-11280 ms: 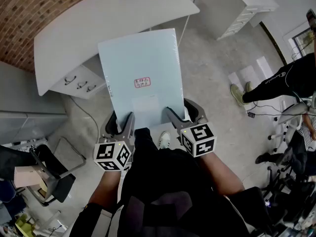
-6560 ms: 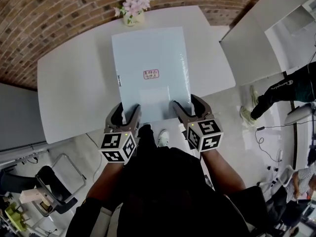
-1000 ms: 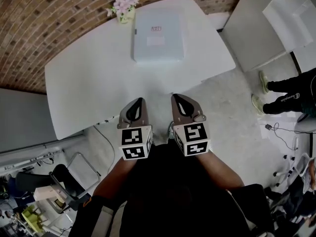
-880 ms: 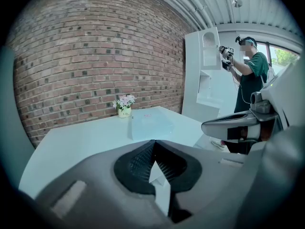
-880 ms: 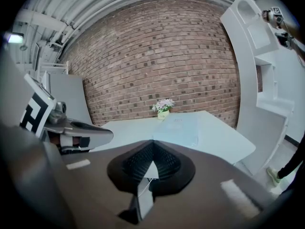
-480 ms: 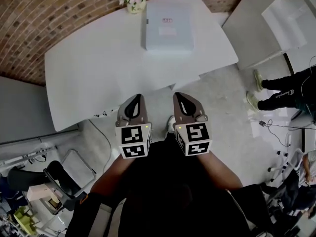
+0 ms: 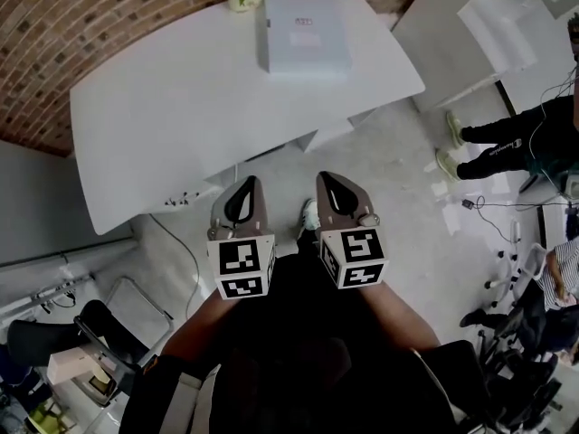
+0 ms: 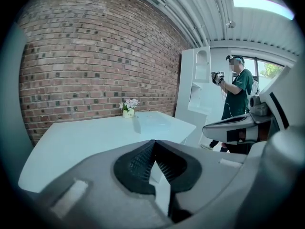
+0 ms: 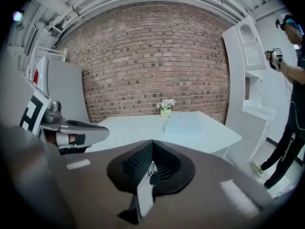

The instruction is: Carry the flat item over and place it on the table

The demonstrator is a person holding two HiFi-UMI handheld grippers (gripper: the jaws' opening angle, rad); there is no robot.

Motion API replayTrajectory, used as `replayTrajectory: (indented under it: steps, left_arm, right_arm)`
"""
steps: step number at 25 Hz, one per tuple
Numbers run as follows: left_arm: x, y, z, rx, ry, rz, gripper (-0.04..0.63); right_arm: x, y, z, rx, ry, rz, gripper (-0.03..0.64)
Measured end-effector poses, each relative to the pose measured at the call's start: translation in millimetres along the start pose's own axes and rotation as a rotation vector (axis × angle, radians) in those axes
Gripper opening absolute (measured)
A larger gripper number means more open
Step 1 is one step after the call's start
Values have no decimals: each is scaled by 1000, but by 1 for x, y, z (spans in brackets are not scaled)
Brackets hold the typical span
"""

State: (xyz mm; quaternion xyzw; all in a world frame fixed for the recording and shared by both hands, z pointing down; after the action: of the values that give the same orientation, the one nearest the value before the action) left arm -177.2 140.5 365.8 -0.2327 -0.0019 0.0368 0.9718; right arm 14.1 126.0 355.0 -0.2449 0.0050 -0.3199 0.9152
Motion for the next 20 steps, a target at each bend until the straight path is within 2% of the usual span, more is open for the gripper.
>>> replayTrajectory:
  steps: [7, 13, 20]
  left_arm:
    - [-1, 15, 10, -2, -14, 3, 3]
    - [9, 15, 4, 4, -19, -27, 3]
    - [35, 5, 8, -37, -23, -19, 3]
  right_arm:
    - [-13, 15, 9, -3, 17, 1, 0]
    - [0, 24, 10, -24, 15, -1, 0]
    - [18, 36, 16, -50, 35, -13, 0]
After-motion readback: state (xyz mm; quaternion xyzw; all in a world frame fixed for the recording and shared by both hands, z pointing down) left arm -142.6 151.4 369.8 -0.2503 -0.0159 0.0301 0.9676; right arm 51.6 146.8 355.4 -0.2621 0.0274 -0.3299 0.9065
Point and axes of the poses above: the fingertips, and each gripper's own axes: y backward along the fingers, x to its right, z out of its underside, the point moved 10 cm from there along y, backward along the fingers, and after that the axes turned 11 degrees about -z, right-handed, at the moved point
